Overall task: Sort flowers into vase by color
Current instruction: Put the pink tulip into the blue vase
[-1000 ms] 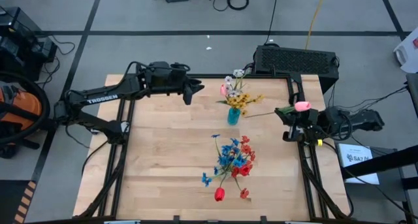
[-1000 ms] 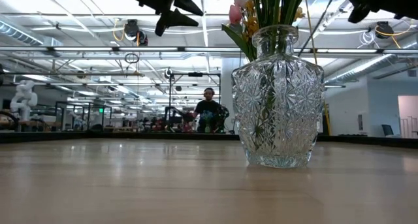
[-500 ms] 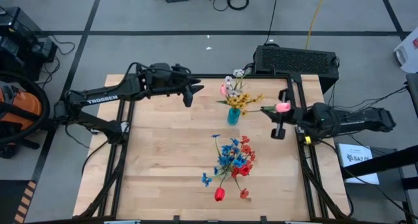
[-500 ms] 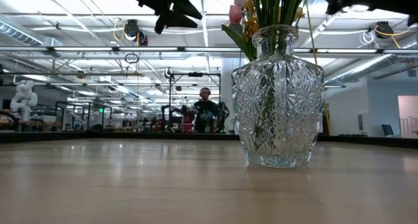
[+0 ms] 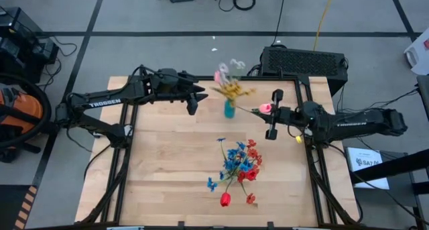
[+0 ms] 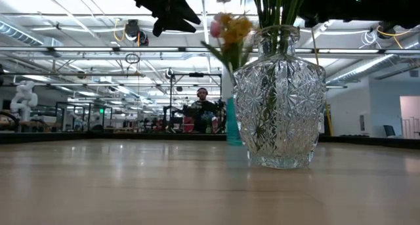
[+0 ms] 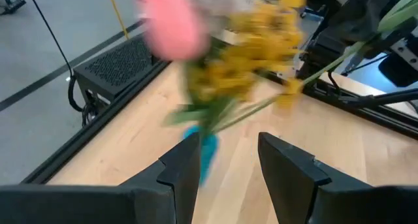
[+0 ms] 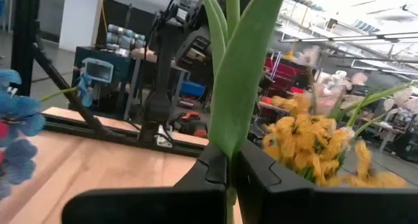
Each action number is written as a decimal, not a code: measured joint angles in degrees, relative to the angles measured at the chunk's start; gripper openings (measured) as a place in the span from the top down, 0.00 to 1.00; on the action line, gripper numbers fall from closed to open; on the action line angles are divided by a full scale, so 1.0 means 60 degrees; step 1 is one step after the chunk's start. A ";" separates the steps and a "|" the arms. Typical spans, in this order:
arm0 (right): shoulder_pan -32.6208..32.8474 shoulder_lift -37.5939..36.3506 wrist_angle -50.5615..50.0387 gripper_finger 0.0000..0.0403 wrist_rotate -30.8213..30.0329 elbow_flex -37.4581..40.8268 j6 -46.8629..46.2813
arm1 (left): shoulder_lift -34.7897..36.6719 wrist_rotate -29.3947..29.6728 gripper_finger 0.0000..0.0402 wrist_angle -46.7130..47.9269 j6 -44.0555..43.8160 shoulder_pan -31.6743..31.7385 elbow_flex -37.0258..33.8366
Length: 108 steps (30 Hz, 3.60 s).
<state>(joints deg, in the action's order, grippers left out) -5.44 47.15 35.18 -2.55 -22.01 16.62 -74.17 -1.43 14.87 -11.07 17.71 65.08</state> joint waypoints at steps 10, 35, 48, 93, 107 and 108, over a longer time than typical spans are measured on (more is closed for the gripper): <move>-0.0038 -0.0045 0.0818 1.00 -0.0011 -0.0002 -0.0262 | 0.0000 0.0000 0.60 0.0190 0.0101 -0.0039 0.0000; -0.0034 -0.0479 -0.7014 1.00 -0.2890 -0.4519 -0.1952 | 0.0004 0.0175 0.60 0.1221 0.0973 0.0487 -0.0004; -0.0232 0.0722 -0.7900 1.00 -0.4606 -0.5492 -0.3639 | 0.0011 -0.1731 0.60 -0.3718 0.1512 0.2170 -0.3582; -0.1291 0.1073 -0.8906 0.99 -0.3483 -0.5492 -0.3833 | -0.2776 -0.1356 0.15 -0.5765 0.0372 0.1907 -0.3595; -0.1671 0.1076 -0.8837 0.99 -0.3556 -0.5492 -0.4610 | -0.2754 -0.1378 0.04 -0.5385 0.1909 0.1180 -0.3595; -0.1676 0.1076 -0.8837 0.99 -0.3559 -0.5492 -0.4643 | -0.2747 -0.1402 0.05 -0.5459 0.1904 0.1131 -0.3595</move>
<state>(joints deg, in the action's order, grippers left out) -15.50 53.60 -17.85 -23.90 -54.96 -11.24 -90.66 -9.85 -17.88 0.35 24.50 43.51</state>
